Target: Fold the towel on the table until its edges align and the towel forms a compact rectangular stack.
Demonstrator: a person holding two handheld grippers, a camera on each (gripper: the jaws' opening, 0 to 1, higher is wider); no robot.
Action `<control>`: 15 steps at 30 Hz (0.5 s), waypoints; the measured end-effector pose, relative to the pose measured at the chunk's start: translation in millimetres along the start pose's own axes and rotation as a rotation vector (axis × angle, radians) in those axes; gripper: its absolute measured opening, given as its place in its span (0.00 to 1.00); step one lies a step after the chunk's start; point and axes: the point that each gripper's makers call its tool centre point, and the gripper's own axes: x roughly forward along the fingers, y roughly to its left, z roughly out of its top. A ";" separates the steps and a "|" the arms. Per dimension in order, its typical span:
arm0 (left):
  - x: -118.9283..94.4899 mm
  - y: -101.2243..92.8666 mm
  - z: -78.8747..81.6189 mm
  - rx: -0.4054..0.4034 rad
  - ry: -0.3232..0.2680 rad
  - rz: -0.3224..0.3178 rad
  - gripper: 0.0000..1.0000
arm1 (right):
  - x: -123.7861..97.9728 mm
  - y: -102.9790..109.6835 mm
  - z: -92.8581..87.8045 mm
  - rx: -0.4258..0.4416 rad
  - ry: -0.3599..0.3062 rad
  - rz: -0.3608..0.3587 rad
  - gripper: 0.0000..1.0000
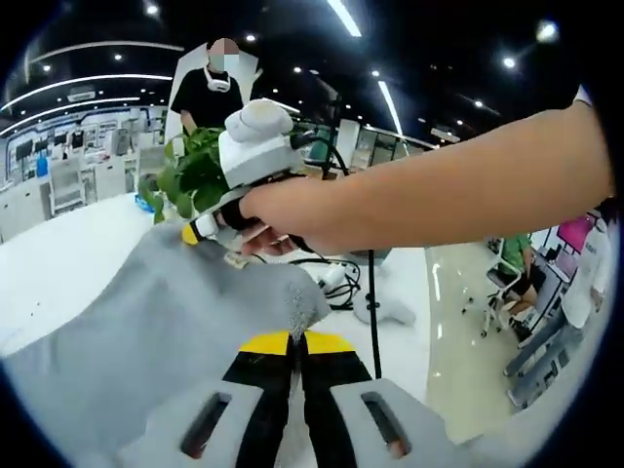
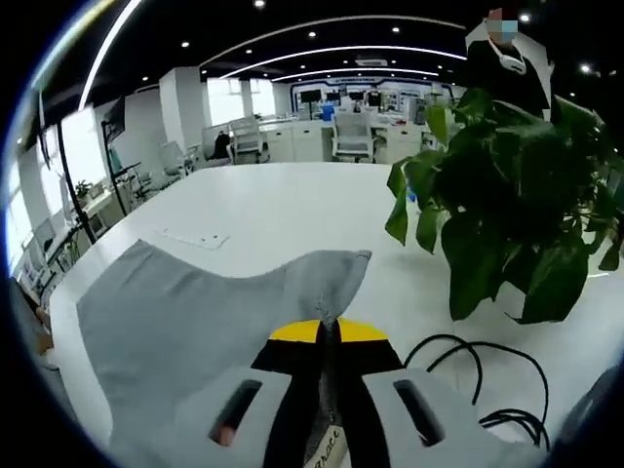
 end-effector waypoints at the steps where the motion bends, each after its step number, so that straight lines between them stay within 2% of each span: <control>1: -4.4 1.7 4.2 0.009 -0.008 0.004 0.02 | -2.9 3.4 5.0 -0.004 -0.004 0.000 0.02; 3: -13.0 4.9 12.7 0.020 -0.026 0.013 0.02 | -12.0 13.9 11.5 -0.004 -0.011 0.001 0.02; 7: -31.8 14.6 26.9 0.037 -0.056 0.033 0.02 | -16.1 24.5 25.7 -0.011 -0.018 0.001 0.02; 15: -74.5 34.0 40.5 0.081 -0.097 0.078 0.02 | -20.1 52.6 54.4 -0.043 -0.009 -0.003 0.02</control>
